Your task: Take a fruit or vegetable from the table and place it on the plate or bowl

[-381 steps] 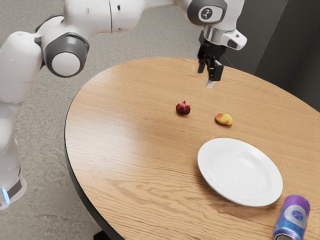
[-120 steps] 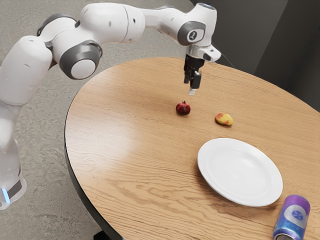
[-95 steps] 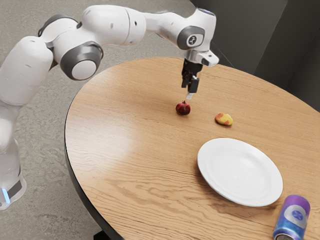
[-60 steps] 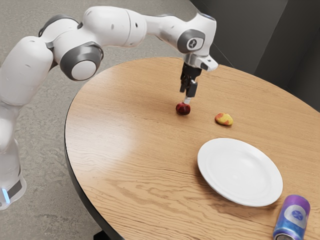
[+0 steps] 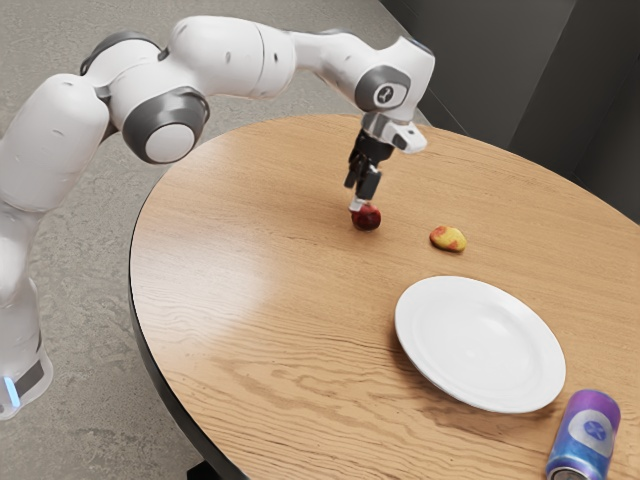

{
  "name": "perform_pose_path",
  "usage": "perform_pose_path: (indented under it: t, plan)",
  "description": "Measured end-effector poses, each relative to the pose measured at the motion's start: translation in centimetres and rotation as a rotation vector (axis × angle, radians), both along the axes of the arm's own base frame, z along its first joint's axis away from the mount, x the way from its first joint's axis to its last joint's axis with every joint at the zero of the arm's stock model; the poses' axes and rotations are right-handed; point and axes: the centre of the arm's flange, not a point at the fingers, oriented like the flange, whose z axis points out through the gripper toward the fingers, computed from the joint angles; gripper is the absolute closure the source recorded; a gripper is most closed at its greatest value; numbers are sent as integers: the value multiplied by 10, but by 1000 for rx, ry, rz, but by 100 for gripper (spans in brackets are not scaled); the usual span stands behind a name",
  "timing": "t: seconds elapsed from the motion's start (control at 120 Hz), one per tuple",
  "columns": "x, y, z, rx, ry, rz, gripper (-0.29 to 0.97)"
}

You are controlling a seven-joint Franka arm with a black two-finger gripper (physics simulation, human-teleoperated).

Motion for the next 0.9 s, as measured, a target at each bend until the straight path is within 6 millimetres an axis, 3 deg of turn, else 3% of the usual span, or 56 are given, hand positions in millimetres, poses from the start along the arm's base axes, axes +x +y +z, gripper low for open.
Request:
perform_pose_path:
  t: [0.35,0.9]
  plan:
    - [4,17,-6,69,-13,15,0]
    - [39,5,-21,47,-130,68,0]
